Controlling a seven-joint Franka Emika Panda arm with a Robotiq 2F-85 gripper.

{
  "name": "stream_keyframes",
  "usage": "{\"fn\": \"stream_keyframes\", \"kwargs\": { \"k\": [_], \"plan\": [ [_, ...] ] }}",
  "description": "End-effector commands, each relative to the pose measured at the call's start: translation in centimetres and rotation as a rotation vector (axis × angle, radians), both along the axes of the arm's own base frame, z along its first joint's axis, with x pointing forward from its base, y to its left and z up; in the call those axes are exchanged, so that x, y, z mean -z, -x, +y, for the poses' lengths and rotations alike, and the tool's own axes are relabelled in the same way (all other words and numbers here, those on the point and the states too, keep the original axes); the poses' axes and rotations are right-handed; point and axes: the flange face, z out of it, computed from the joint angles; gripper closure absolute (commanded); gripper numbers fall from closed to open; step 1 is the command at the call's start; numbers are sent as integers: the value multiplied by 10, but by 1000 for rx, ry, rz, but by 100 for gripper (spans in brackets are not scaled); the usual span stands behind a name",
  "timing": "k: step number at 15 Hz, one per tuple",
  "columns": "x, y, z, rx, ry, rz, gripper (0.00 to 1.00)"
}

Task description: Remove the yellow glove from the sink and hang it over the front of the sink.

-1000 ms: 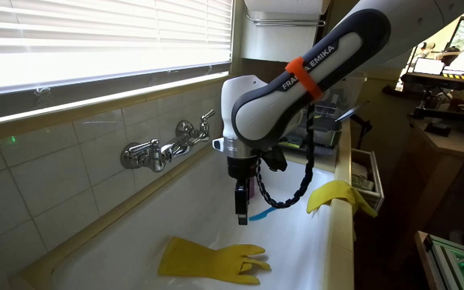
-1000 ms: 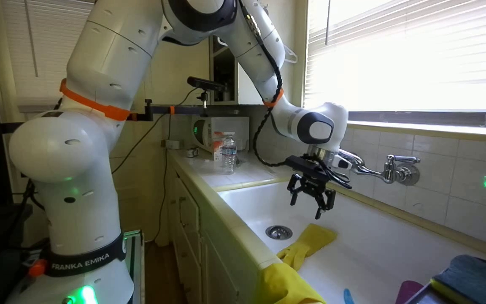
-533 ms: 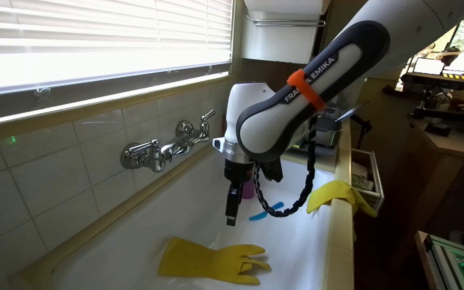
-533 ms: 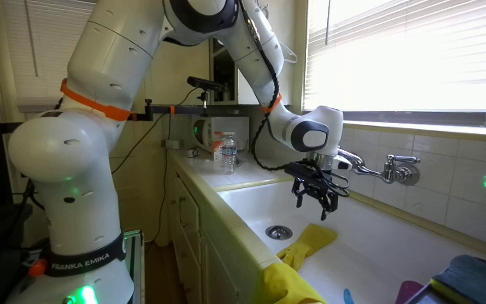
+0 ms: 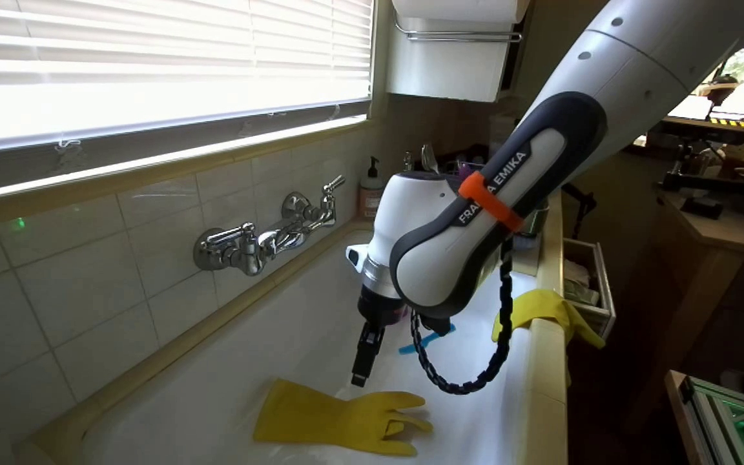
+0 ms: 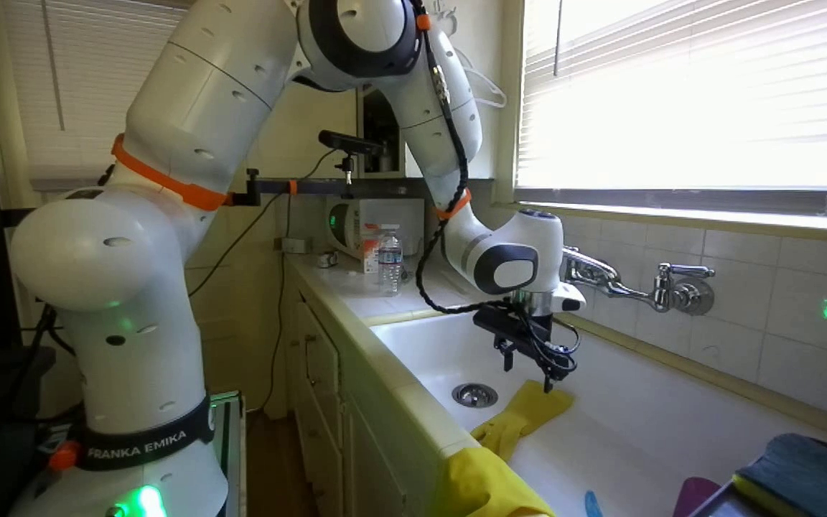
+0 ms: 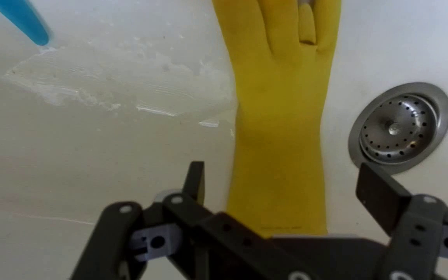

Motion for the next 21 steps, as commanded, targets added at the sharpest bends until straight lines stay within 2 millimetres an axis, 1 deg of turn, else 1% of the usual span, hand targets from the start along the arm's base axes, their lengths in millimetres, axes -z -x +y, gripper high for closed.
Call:
{"fn": "stream_keyframes", "kwargs": {
  "k": [1,4,8,9,14,18,21],
  "plan": [
    [4,0,1,9,-8,-9,0],
    [12,1,0,20,-20,-14,0],
    [12,0,0,21,-23,-15,0],
    [18,-5,2,27,-7,-23,0],
    [34,-23,11,12,-28,-72,0],
    [53,-37,21,-12,-33,-116,0],
    [67,-46,21,-26,-29,-136,0]
  ]
}}
